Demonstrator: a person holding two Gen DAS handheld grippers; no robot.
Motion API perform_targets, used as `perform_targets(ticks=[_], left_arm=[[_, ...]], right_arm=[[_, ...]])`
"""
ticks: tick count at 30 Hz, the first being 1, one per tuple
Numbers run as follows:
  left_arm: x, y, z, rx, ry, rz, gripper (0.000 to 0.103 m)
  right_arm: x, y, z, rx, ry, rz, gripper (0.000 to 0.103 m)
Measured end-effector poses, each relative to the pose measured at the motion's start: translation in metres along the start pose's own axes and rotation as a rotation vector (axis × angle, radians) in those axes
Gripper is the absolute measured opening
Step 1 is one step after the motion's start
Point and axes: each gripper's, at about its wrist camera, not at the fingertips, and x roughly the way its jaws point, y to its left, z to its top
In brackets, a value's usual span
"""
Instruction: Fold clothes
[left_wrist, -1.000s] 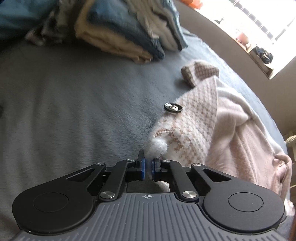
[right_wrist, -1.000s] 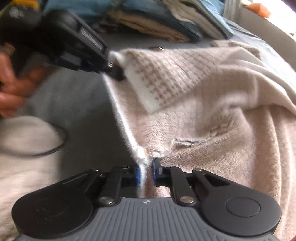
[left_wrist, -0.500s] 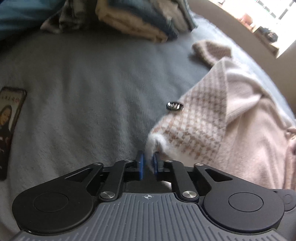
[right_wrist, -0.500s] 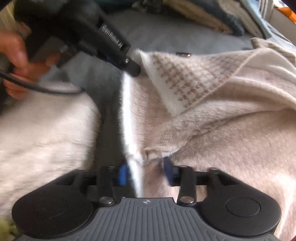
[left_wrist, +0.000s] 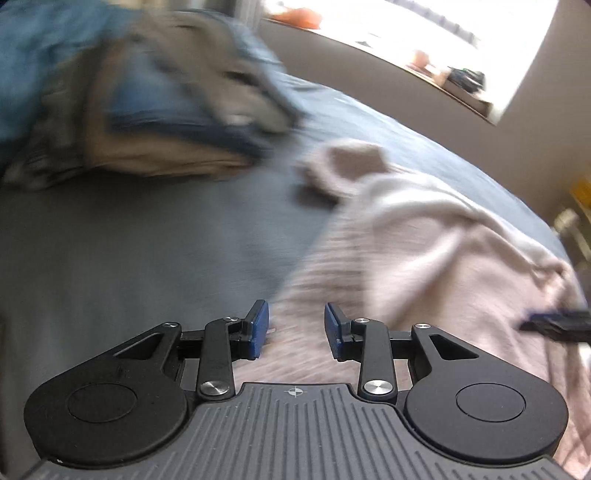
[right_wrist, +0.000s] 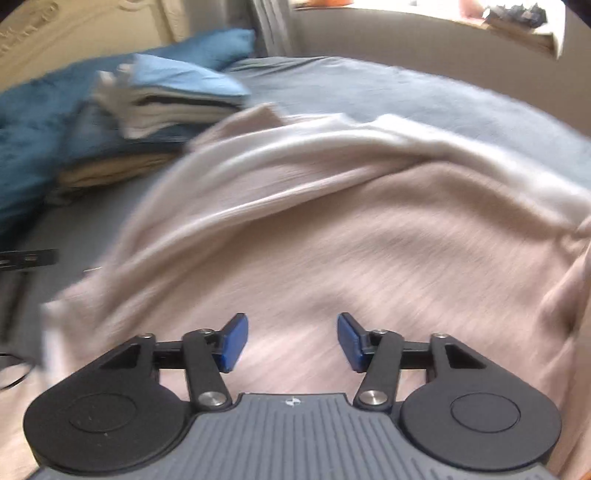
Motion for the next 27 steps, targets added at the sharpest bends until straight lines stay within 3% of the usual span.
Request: perform_targets(ticks=[5,9,12,17,20,23,25,27], left_arm=[[0.053,-0.058,0.024,0.118,0.048,-0.090,0.033],[0.089,-0.092,0.041,0.176,0.088,-0.141,0.033],[0.108,-0.104,0.052,0.181,0.118,-0.155,0.033],[0.139,-0.121,0.070,0.196,0.193,-0.168,0.033],[0.155,-0.132,0.081,0.209,0.242,-0.173,0.033],[0.165,-0.139,0.091,0.206,0.265,-0.160,0.033],[0.169,-0.141,0.094,0.211,0.281,-0.151,0.033],[0.170,-0.138,0.094,0.213,0.292,-0.155,0.033]], right_arm=[[0.055,-0.014,0.024,-0.075,-0.025,-0.083,0.045],[0.076,-0.042,0.007,-0.096,0.039,-0.094,0.045],[0.057,-0.070,-0.014,-0.072,0.080,-0.101,0.045],[0.028,-0.104,-0.008,0.003,0.234,-0.199,0.039],[0.024,-0.107,0.033,0.026,0.127,-0.170,0.039],[0.050,-0.102,0.084,0.020,-0.013,-0.154,0.039],[0.082,-0.103,0.109,0.004,-0.047,-0.133,0.039],[0.115,-0.109,0.118,-0.028,-0.019,-0.153,0.039]])
